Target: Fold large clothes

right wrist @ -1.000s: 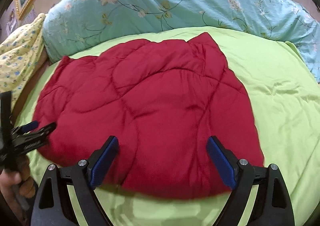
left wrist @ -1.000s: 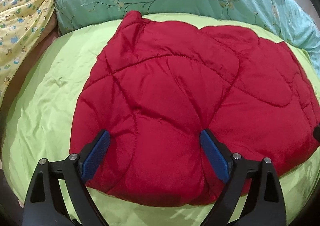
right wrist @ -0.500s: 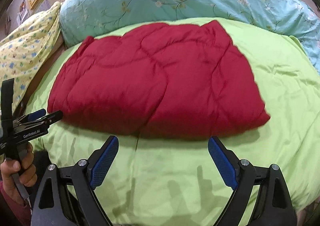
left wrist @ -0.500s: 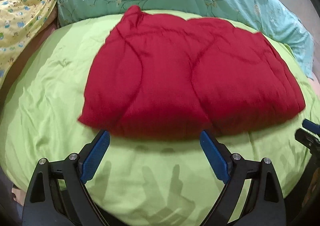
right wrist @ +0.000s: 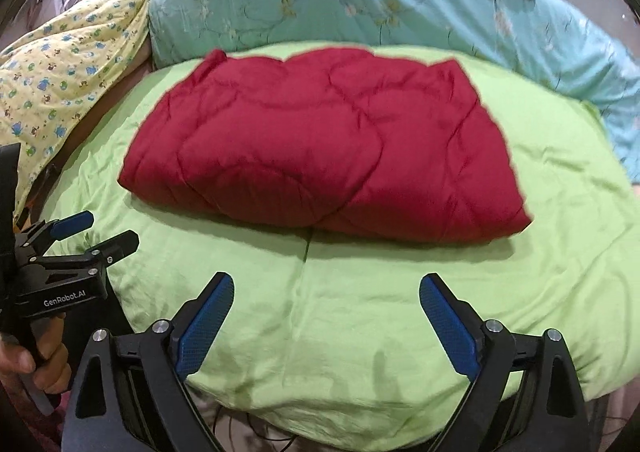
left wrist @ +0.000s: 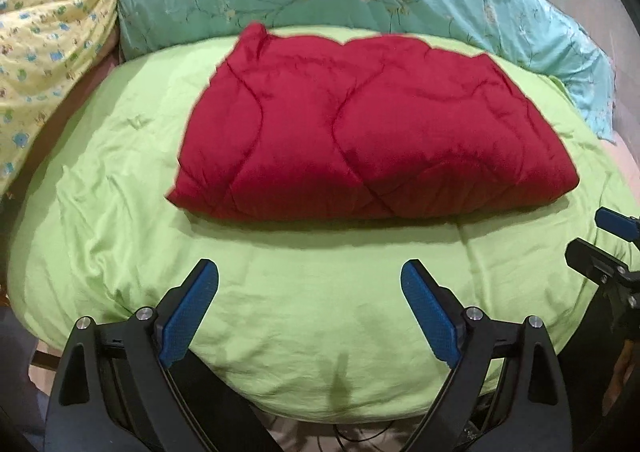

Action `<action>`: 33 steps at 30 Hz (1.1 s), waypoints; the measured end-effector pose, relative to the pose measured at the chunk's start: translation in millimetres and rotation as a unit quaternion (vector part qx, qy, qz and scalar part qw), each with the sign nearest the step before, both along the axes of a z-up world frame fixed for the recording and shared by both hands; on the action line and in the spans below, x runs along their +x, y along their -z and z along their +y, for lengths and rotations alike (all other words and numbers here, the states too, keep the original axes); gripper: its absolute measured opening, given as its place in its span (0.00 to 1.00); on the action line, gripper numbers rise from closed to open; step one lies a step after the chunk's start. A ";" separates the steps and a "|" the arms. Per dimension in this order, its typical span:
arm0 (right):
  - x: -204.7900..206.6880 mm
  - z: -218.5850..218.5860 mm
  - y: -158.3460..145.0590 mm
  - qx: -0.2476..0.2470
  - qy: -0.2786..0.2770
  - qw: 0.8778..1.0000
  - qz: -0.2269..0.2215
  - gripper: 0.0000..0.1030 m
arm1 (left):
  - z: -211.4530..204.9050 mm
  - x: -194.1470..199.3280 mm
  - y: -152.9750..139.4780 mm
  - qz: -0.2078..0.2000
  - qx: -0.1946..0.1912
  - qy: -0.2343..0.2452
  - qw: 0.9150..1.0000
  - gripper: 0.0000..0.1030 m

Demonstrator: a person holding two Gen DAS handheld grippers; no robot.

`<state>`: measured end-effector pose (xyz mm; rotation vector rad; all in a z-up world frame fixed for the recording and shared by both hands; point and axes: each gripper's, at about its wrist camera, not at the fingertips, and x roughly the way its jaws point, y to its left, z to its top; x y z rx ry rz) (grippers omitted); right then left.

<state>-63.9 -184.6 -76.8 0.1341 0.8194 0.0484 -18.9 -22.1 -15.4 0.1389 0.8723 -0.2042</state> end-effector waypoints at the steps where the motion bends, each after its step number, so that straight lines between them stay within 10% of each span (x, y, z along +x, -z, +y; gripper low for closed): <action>1: 0.5 -0.3 -3.8 0.000 -0.001 1.000 -0.004 0.97 | -1.1 0.1 -6.8 -0.006 0.002 0.001 1.000 0.93; 33: 80.1 -20.2 16.5 0.031 0.027 0.997 0.068 0.99 | -24.4 69.2 1.2 0.017 0.037 -0.032 0.999 0.99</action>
